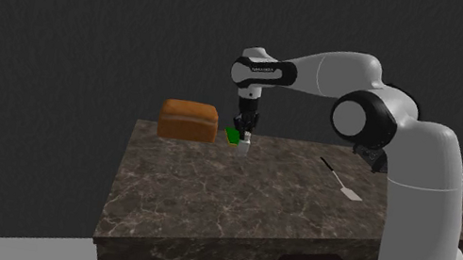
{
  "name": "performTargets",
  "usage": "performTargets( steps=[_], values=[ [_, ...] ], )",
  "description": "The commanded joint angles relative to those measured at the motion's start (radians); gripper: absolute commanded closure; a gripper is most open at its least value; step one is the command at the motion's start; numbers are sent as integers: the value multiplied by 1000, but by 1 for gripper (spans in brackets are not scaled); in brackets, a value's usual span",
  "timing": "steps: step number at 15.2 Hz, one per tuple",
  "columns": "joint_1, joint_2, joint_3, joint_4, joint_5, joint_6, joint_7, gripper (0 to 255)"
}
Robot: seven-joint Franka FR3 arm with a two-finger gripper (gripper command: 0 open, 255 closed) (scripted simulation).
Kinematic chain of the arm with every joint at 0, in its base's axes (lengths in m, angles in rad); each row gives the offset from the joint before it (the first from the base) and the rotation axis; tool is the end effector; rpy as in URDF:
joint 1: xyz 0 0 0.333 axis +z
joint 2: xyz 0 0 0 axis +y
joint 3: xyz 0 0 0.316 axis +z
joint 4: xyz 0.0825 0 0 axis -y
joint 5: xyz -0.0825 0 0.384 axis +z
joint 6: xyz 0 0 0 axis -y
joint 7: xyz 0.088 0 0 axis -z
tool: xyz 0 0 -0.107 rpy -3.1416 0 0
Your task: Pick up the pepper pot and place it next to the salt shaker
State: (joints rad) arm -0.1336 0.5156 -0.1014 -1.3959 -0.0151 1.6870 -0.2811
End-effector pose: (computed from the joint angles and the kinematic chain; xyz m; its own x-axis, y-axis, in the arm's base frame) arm 0.6626 -0.1478 0.3943 0.9717 0.0554 -0.2294 0.0571 -0.9984 0.0005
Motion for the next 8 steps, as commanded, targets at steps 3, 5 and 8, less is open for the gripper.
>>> performTargets(
  steps=[3,5,8],
  values=[
    [-1,-7,-1,41,-1,-49,-3,255],
    [-1,-10,-1,64,-1,-74,-4,255],
    [-2,-12,-2,101,-1,-113,-5,255]
  ],
)
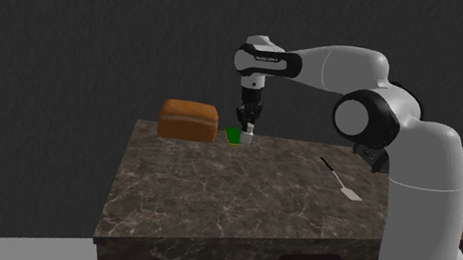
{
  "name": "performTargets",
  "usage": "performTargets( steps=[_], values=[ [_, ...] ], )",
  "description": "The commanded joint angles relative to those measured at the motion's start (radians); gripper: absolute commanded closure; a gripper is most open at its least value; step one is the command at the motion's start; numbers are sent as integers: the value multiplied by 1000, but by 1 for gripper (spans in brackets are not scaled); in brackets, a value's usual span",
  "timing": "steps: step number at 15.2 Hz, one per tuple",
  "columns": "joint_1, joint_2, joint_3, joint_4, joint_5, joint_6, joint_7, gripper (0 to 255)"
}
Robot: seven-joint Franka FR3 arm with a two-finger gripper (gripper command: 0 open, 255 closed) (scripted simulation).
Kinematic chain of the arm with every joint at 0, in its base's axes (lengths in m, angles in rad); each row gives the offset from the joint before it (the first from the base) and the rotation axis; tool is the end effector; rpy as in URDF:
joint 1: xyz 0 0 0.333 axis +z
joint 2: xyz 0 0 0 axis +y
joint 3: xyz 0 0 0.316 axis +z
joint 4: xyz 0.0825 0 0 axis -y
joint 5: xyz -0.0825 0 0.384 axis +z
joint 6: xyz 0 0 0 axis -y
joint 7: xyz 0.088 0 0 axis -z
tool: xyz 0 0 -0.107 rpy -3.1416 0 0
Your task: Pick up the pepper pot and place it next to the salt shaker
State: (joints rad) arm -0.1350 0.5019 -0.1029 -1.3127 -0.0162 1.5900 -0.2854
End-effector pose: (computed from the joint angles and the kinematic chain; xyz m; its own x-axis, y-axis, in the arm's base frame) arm 0.6622 -0.1483 0.4353 0.9717 0.0551 -0.2297 0.0567 -0.9984 0.0005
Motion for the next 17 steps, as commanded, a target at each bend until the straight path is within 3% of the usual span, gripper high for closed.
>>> performTargets(
  steps=[1,17],
  values=[
    [-1,1,0,31,0,-30,-2,255],
    [-10,52,-2,329,3,-277,-14,255]
  ],
)
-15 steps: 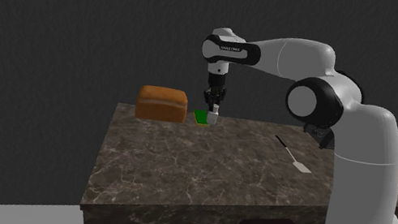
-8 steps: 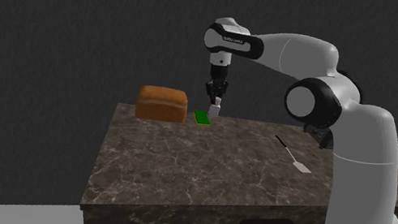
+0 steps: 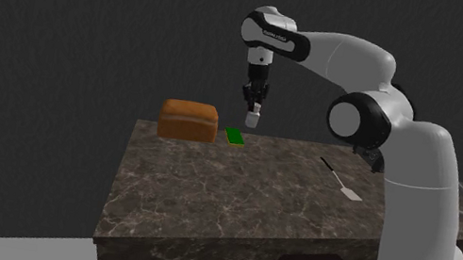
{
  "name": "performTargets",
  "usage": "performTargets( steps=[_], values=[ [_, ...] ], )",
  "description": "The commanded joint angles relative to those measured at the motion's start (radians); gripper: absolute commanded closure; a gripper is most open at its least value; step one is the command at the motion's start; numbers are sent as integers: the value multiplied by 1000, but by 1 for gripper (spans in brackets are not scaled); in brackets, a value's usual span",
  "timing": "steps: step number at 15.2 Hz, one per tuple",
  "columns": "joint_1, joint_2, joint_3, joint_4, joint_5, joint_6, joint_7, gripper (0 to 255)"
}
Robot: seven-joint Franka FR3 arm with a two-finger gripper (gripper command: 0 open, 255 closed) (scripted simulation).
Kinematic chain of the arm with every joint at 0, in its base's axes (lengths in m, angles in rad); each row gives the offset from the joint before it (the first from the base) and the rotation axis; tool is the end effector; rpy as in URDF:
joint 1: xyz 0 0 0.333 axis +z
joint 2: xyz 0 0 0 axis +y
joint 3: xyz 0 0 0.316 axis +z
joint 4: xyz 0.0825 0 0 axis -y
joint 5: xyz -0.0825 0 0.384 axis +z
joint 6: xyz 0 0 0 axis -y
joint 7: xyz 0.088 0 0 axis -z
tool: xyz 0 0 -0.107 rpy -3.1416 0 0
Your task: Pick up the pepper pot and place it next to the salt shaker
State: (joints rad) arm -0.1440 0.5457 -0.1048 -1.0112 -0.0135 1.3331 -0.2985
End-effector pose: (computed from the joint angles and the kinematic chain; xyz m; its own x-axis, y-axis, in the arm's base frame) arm 0.6625 -0.1487 0.5257 0.9718 0.0555 -0.2293 0.0571 -0.9984 0.0004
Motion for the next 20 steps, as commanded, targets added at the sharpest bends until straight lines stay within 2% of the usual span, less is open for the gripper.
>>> performTargets(
  steps=[1,2,5,10,15,20],
  values=[
    [-2,17,0,56,1,-39,-1,255],
    [-2,18,0,58,1,-41,-1,255],
    [-20,-127,-15,-172,-15,47,-40,255],
    [-58,-302,-43,-428,-42,135,-108,255],
    [-100,-437,-79,-612,-74,191,-182,255],
    [-145,-548,-121,-751,-112,230,-262,255]
  ],
)
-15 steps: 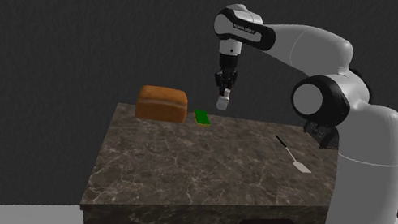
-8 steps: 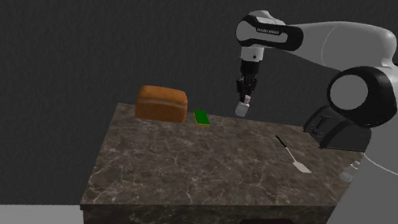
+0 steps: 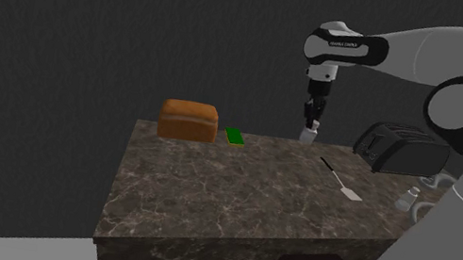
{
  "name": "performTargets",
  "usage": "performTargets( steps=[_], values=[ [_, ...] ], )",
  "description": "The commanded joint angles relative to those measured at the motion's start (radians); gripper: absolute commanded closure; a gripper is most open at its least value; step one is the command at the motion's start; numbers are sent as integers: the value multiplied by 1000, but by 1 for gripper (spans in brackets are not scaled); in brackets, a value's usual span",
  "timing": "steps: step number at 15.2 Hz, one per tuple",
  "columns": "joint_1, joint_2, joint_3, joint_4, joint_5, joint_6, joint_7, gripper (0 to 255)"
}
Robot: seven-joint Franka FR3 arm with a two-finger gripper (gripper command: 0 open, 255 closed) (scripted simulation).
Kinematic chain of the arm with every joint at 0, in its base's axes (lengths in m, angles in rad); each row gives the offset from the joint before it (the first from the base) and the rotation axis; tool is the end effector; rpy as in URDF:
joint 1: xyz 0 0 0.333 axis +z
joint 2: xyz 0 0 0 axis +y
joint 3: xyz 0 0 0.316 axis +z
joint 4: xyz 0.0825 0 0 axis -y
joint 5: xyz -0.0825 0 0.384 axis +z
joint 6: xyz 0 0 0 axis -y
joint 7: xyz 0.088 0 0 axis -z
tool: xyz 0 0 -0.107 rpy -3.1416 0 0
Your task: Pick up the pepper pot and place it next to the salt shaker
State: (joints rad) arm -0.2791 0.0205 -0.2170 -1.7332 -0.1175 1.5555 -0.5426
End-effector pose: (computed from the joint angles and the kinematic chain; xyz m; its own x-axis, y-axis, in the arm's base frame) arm 0.4753 -0.2706 0.5373 0.9717 0.0543 -0.2299 0.0561 -0.9984 0.0011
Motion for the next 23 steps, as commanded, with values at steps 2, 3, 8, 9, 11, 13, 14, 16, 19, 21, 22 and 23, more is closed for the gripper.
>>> performTargets(
  steps=[2,3,8,9,11,13,14,16,19,21,22,23],
  values=[
    [-28,-62,-28,-74,-24,21,-51,255],
    [-38,-79,-38,-95,-33,26,-69,255],
    [-88,-157,-92,-179,-77,51,-159,255],
    [-98,-170,-103,-193,-87,56,-178,255],
    [-118,-193,-127,-216,-105,65,-217,255],
    [-139,-212,-153,-235,-123,73,-257,255],
    [-150,-220,-166,-242,-132,77,-278,255],
    [-170,-234,-192,-254,-149,86,-320,255],
    [-201,-247,-235,-264,-173,100,-385,255],
    [-221,-250,-265,-265,-187,110,-431,255],
    [-232,-250,-280,-264,-193,115,-454,255],
    [-241,-248,-295,-262,-199,121,-477,255]
  ],
)
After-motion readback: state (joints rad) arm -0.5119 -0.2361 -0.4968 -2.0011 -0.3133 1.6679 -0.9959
